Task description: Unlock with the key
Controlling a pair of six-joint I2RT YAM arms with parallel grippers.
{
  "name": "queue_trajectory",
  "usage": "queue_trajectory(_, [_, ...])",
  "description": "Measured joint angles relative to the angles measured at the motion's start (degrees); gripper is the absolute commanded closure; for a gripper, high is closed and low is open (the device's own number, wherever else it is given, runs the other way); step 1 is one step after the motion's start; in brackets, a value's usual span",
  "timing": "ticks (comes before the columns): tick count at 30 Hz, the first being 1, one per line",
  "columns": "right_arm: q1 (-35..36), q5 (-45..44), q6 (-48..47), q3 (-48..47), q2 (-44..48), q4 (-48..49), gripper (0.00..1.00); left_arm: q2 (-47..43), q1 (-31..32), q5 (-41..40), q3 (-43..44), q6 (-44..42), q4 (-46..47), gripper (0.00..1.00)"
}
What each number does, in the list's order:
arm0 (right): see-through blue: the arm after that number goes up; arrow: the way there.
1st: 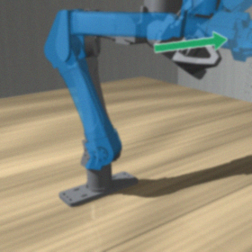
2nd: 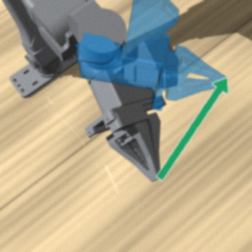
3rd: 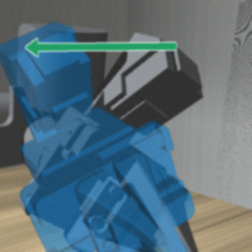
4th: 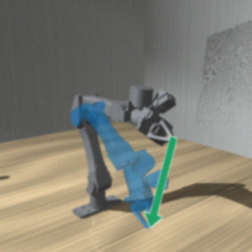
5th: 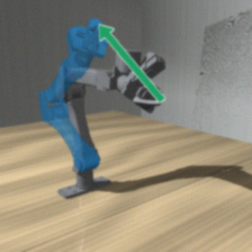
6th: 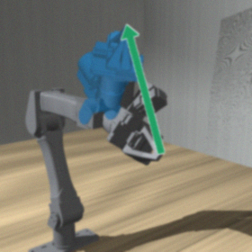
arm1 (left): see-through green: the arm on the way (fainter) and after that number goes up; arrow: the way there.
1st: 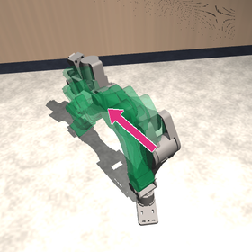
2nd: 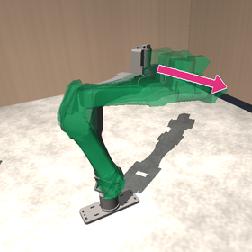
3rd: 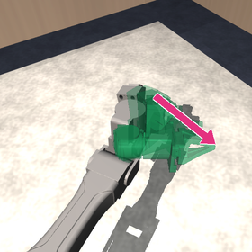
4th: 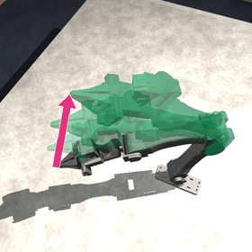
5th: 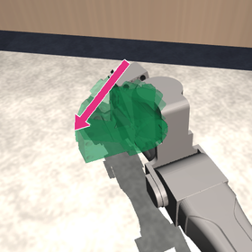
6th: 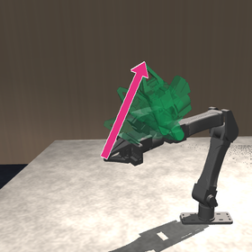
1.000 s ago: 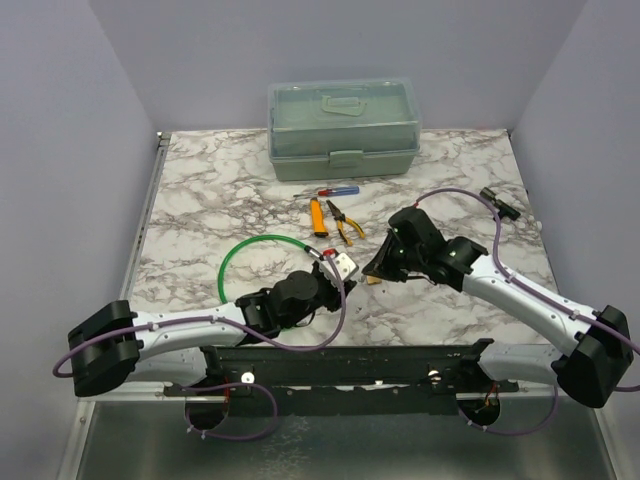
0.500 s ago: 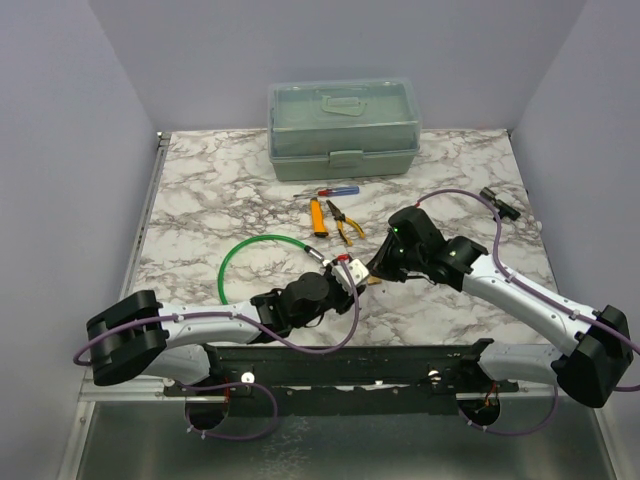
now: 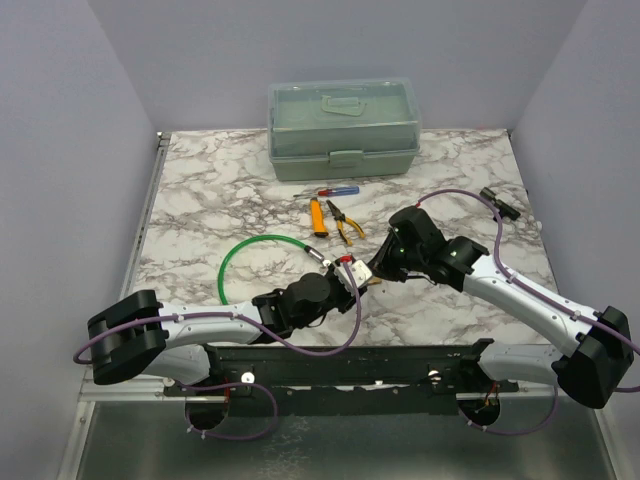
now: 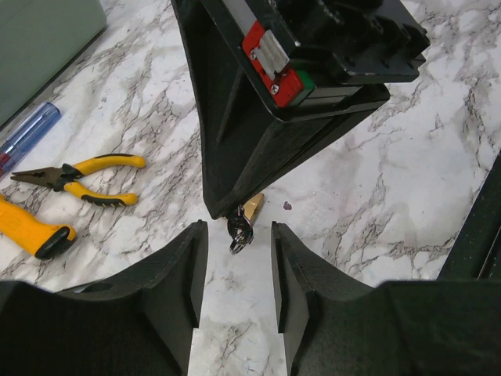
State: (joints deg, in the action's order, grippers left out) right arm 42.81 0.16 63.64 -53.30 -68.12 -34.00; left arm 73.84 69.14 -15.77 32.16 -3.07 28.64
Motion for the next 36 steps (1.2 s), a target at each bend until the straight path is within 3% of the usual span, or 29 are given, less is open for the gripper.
queue_trajectory(14, [0.0, 0.7, 0.9, 0.3, 0.3, 0.4, 1.00, 2.7, 0.3, -4.5, 1.2, -1.7, 1.8, 0.71])
queue_trajectory(17, [0.0, 0.8, 1.0, 0.4, 0.3, 0.7, 1.00, 3.0, 0.4, -5.0, 1.2, -2.1, 2.2, 0.79])
queue_trajectory(21, [-0.1, 0.7, 1.4, 0.5, 0.3, 1.0, 1.00, 3.3, 0.4, -6.3, 1.2, -2.8, 2.6, 1.00])
queue_trajectory(31, [-0.2, 0.6, 2.2, 1.6, 1.6, 2.2, 0.99, 3.4, 0.9, -7.3, 1.2, -3.6, 3.1, 1.00])
queue_trajectory(36, [-0.2, 0.5, 2.1, 1.9, 2.6, 2.4, 0.86, 3.3, 1.0, -7.4, 1.2, -3.6, 3.5, 1.00])
